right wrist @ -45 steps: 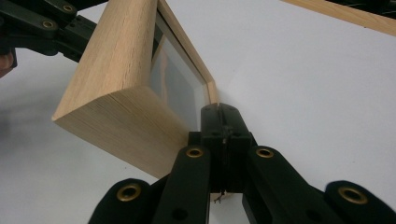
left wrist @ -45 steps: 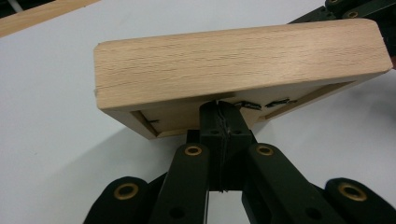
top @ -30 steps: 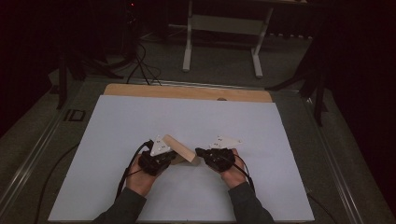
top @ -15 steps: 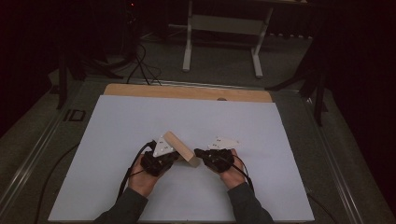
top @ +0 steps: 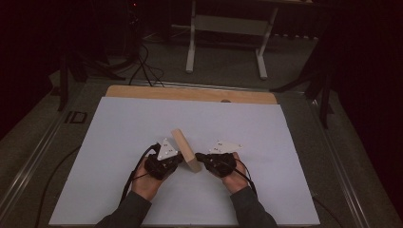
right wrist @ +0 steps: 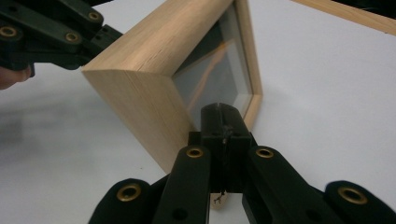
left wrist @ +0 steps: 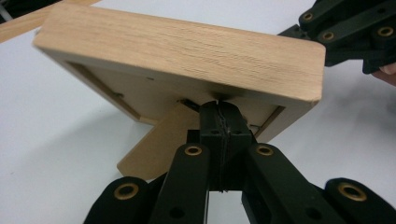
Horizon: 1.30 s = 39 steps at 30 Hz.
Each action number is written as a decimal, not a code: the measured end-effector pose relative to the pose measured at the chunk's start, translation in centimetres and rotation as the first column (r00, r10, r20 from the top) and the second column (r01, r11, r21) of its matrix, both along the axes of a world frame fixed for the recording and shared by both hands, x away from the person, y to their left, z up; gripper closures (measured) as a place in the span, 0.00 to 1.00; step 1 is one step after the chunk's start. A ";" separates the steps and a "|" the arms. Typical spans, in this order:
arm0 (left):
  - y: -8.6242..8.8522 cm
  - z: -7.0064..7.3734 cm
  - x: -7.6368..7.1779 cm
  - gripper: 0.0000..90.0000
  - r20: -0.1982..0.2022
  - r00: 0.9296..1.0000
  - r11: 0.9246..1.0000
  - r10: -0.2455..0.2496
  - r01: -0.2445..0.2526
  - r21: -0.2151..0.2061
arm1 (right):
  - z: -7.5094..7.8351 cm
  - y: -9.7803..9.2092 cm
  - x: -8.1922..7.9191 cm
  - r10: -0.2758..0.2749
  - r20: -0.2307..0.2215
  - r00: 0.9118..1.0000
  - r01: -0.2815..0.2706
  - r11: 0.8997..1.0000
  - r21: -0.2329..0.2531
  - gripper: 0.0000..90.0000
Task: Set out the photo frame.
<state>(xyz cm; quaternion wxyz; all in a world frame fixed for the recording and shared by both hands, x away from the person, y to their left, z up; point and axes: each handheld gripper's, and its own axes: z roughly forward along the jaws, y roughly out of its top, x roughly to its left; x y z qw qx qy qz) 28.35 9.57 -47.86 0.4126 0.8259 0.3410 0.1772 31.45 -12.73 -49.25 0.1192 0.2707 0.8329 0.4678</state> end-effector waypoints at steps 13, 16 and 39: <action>0.1 0.2 0.0 0.99 0.009 1.000 1.000 0.004 -0.004 -0.009 | -0.1 0.7 -0.4 0.021 0.005 1.000 -0.021 1.000 -0.006 1.00; 0.1 0.3 0.1 0.99 0.009 1.000 1.000 0.004 -0.004 -0.011 | -0.1 0.7 -0.4 0.024 0.006 1.000 -0.024 1.000 -0.007 1.00; 0.4 0.3 0.5 0.99 0.007 1.000 0.999 0.019 -0.018 -0.028 | -0.1 1.3 -0.6 0.024 0.009 1.000 -0.024 1.000 -0.003 1.00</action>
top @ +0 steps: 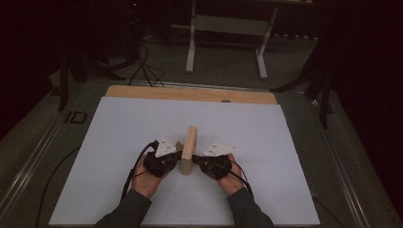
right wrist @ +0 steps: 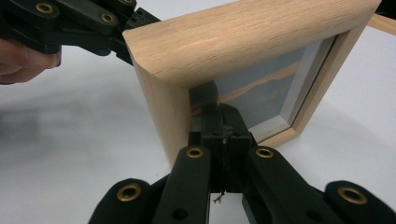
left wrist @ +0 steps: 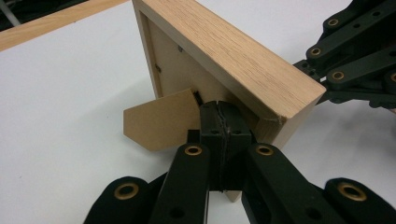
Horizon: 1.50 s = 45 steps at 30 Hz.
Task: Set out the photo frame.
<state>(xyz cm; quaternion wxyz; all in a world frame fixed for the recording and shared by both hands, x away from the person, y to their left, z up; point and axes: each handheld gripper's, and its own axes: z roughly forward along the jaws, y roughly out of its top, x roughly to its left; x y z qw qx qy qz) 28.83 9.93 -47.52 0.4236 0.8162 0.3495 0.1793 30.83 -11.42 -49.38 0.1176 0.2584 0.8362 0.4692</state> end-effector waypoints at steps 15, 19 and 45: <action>0.6 0.3 0.0 0.94 0.003 1.000 1.000 0.019 -0.019 -0.019 | 0.4 -0.6 0.2 -0.009 0.013 1.000 0.009 1.000 0.005 0.99; 0.9 0.5 -0.1 0.93 0.003 1.000 0.999 0.028 -0.028 -0.038 | 0.4 -0.7 0.2 -0.016 0.018 1.000 0.016 1.000 0.002 0.98; 1.8 2.4 -0.5 0.59 0.007 0.998 0.993 0.060 -0.059 -0.104 | 0.6 -1.6 0.8 -0.067 0.003 0.998 0.067 0.998 0.016 0.65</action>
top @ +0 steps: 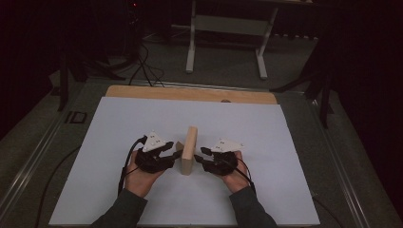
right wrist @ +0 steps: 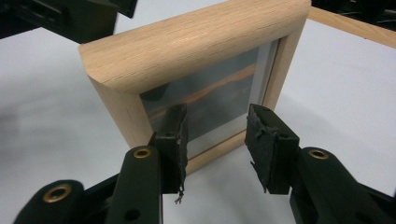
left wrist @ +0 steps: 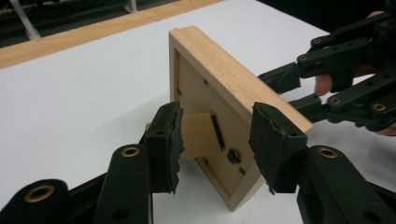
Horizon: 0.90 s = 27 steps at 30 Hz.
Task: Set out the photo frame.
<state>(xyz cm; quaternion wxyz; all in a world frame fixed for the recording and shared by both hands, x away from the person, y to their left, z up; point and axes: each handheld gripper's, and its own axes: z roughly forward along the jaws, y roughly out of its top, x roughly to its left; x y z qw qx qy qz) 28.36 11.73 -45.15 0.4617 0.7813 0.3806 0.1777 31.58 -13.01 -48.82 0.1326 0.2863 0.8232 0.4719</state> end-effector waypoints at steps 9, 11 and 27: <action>-0.3 0.8 -0.5 0.52 0.034 0.999 1.000 0.000 0.001 -0.019 | 0.0 -0.1 0.1 -0.006 0.004 1.000 0.006 1.000 -0.001 0.63; -0.4 0.9 -0.6 0.51 0.033 0.999 1.000 -0.002 0.003 -0.022 | 0.0 -0.1 0.1 -0.006 0.003 1.000 0.006 1.000 0.000 0.63; -2.0 0.7 -0.8 0.38 0.028 0.999 0.999 -0.033 0.033 0.001 | 0.1 -0.3 0.2 -0.018 0.005 1.000 0.018 1.000 0.006 0.62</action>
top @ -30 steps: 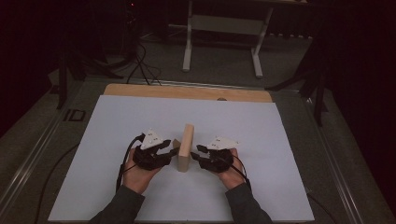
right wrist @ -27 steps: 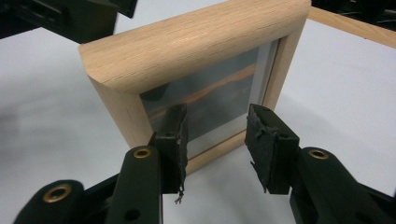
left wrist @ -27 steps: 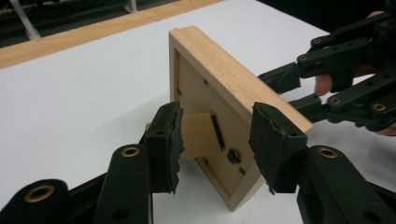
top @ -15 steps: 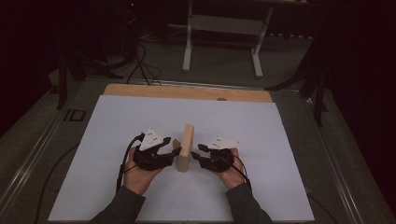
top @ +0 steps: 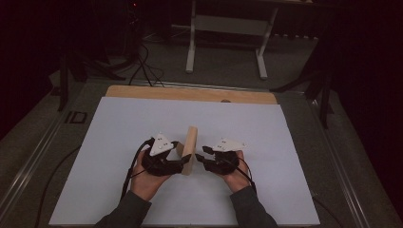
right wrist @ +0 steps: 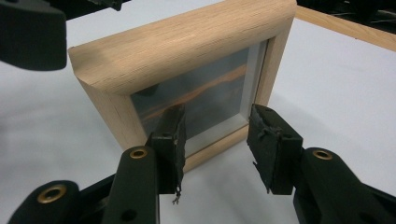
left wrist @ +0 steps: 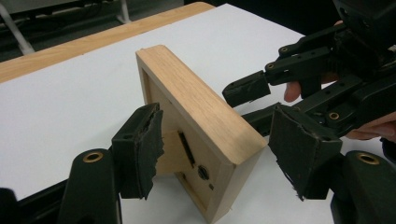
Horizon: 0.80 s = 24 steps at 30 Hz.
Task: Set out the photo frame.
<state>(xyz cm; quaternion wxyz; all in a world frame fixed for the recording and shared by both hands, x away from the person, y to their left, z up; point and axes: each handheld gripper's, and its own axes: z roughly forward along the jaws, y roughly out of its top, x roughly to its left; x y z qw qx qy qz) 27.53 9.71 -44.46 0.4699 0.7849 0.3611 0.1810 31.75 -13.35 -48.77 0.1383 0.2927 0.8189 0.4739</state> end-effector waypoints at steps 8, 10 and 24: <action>-0.8 -0.5 0.1 0.34 -0.007 1.000 1.000 0.003 -0.003 0.019 | 0.0 -0.1 0.0 -0.005 -0.001 1.000 0.005 1.000 0.001 0.62; -0.9 -0.6 0.1 0.34 -0.011 1.000 1.000 0.003 -0.003 0.023 | 0.0 -0.2 0.0 -0.006 0.000 1.000 0.006 1.000 0.003 0.62; -1.7 -1.7 0.5 0.34 -0.029 0.999 0.998 0.020 -0.019 0.061 | 0.1 -0.4 0.1 -0.013 0.001 1.000 0.013 1.000 0.005 0.62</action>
